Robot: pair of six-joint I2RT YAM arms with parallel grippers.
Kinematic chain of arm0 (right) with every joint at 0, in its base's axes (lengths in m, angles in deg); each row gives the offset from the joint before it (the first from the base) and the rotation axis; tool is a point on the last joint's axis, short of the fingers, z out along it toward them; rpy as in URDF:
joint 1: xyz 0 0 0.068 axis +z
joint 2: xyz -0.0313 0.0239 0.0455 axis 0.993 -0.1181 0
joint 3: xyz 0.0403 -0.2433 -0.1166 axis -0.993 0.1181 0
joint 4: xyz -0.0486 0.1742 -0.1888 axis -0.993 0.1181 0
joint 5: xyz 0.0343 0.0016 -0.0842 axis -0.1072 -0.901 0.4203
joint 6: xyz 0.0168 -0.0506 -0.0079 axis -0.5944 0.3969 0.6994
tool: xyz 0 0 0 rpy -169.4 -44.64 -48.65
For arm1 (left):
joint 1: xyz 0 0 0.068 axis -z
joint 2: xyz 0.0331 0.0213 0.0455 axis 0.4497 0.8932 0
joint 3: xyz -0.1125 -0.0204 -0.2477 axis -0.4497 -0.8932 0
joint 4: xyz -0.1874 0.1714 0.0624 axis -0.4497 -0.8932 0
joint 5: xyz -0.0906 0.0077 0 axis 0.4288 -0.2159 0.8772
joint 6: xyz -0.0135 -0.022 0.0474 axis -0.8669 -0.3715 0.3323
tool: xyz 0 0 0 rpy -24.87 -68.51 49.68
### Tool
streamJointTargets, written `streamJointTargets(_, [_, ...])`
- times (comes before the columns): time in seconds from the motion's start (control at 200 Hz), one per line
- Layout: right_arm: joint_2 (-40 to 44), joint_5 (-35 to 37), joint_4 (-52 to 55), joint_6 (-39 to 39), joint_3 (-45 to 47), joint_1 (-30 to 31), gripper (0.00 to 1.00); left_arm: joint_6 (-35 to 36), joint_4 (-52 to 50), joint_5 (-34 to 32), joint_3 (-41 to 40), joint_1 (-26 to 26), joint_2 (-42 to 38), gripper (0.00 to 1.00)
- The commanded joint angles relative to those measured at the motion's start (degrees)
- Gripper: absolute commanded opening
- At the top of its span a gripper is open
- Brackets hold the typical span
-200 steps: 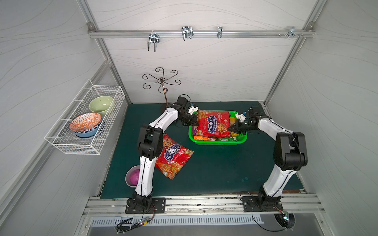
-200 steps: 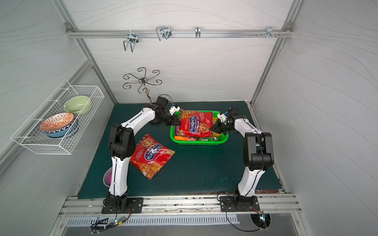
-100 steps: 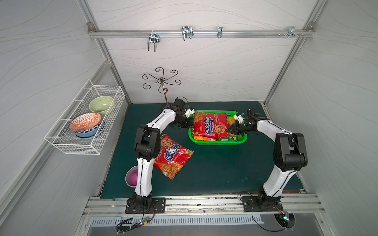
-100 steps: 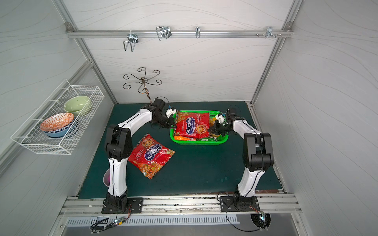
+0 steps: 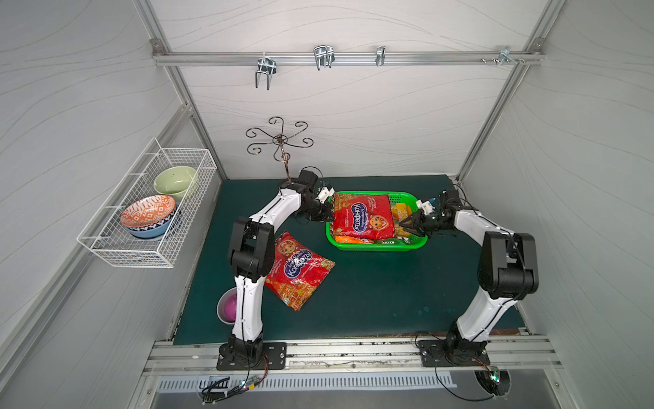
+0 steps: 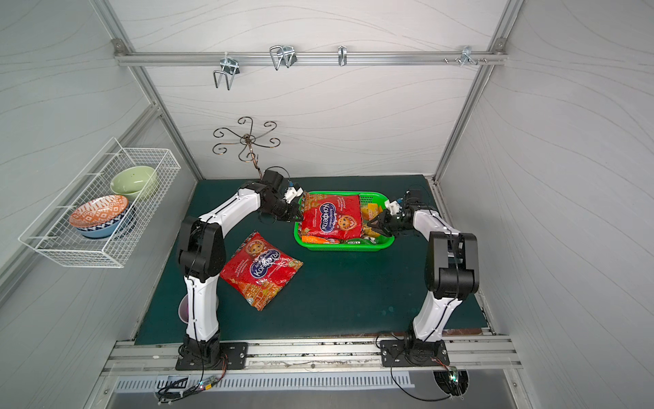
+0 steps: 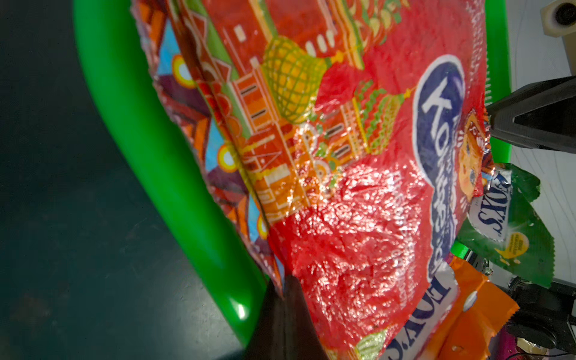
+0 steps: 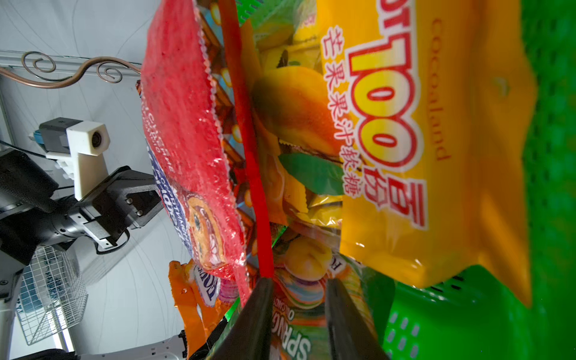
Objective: Put the candies in the basket
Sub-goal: Place the candy in the basket, then pick up the candy at the center of the board.
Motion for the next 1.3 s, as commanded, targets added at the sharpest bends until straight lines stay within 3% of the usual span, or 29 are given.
streamJointTargets(0.0, [5.73, 2.03, 1.69, -0.06, -0.74, 0.21, 0.34, 1.60, -2.01, -4.21, 0.04, -1.50, -3.79, 0.15])
streamJointTargets(0.12, [11.11, 5.37, 2.98, 0.07, -1.67, 0.62, 0.36, 2.94, -2.93, -6.77, 0.05, -1.85, -7.78, 0.33])
streamJointTargets(0.29, [20.10, 12.39, 4.89, 3.05, -3.20, 2.47, 0.39, 7.83, -9.30, -6.19, -0.45, -1.85, -12.94, 0.39])
streamJointTargets(0.425, [27.16, 17.63, 4.86, 8.21, -3.00, 7.75, 0.42, 13.69, -14.91, -7.30, -4.56, -1.90, -17.43, 0.40])
streamJointTargets(0.53, [31.90, 16.51, 0.75, 14.86, 0.83, 16.20, 0.45, 16.68, -16.02, -11.15, -10.80, -2.82, -21.87, 0.48])
streamJointTargets(0.585, [34.45, 13.76, -2.32, 22.48, 3.97, 22.50, 0.46, 17.63, -16.34, -12.77, -13.81, -3.99, -23.80, 0.54])
streamJointTargets(0.72, [38.72, 16.01, -6.69, 39.59, 9.50, 37.77, 0.53, 19.58, -18.56, -13.16, -19.26, -7.95, -26.76, 0.58])
streamJointTargets(0.855, [35.52, 19.10, -8.02, 54.24, 10.93, 49.53, 0.56, 20.43, -18.70, -12.68, -24.39, -11.20, -29.18, 0.58])
streamJointTargets(1.01, [25.10, 19.37, -6.69, 69.27, 8.30, 60.78, 0.58, 21.62, -18.14, -13.04, -27.53, -15.38, -30.62, 0.58])
streamJointTargets(1.155, [15.25, 24.77, -14.46, 77.30, 9.62, 66.72, 0.59, 22.50, -17.19, -12.89, -29.10, -19.64, -28.58, 0.58])
streamJointTargets(1.22, [10.77, 30.78, -16.53, 83.74, 10.22, 69.36, 0.61, 22.78, -17.30, -12.86, -29.19, -21.06, -26.76, 0.56])
streamJointTargets(1.295, [6.73, 34.93, -20.58, 85.48, 10.41, 70.44, 0.62, 22.92, -17.13, -12.81, -29.37, -22.51, -25.30, 0.55])
